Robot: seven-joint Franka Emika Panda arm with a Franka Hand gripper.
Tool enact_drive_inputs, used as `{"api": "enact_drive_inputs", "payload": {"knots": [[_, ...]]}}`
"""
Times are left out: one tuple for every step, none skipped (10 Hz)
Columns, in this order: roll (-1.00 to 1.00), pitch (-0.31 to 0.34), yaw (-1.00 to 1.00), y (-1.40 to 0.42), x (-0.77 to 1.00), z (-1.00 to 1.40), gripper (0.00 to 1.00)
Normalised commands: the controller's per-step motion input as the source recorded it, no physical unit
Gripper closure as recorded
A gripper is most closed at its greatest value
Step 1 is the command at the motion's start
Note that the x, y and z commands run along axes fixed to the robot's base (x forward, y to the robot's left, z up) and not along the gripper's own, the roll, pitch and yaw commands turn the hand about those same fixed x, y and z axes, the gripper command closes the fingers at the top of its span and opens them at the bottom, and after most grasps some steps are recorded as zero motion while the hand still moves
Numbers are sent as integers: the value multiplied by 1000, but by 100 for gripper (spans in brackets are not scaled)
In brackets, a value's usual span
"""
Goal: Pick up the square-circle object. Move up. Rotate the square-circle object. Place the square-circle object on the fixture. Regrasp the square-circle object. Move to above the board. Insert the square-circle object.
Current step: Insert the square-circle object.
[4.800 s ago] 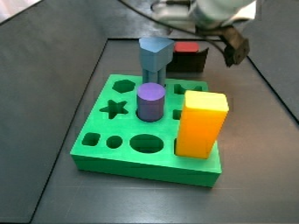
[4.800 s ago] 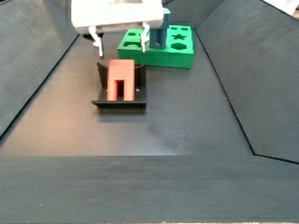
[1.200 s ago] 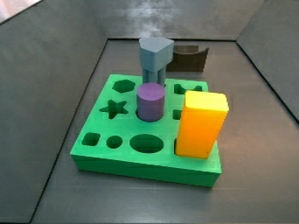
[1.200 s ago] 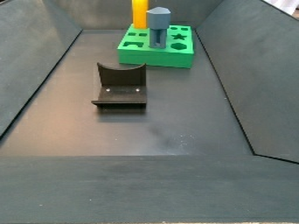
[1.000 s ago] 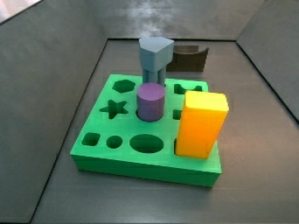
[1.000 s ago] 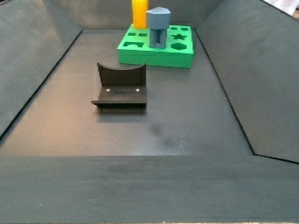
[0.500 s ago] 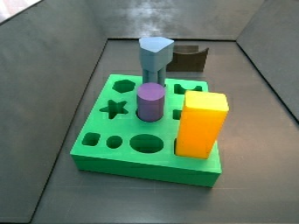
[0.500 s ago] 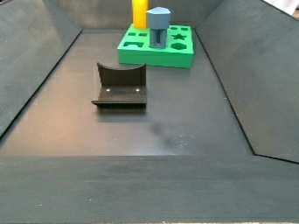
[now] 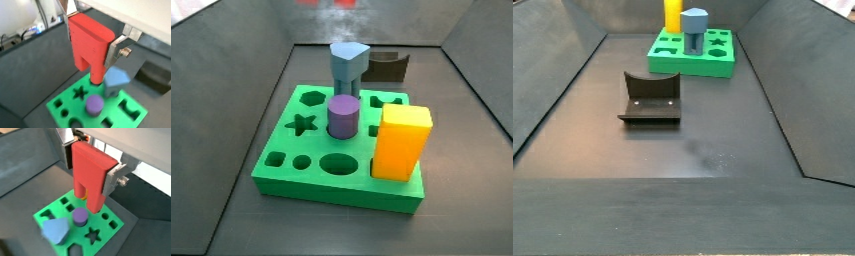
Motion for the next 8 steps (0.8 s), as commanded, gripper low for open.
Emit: {"api": "enact_drive_inputs", "payload": {"knots": [[-187, 90, 137, -786, 74, -466, 100], [-80, -134, 154, -431, -20, -311, 100], [0, -17, 0, 0, -37, 0, 100], [21, 0, 163, -9, 117, -217, 100], [-57, 0, 0, 0, 0, -40, 100], [111, 0, 40, -63, 0, -171, 100], [53, -70, 0, 89, -174, -866, 100], [0, 0, 6, 314, 26, -960, 100]]}}
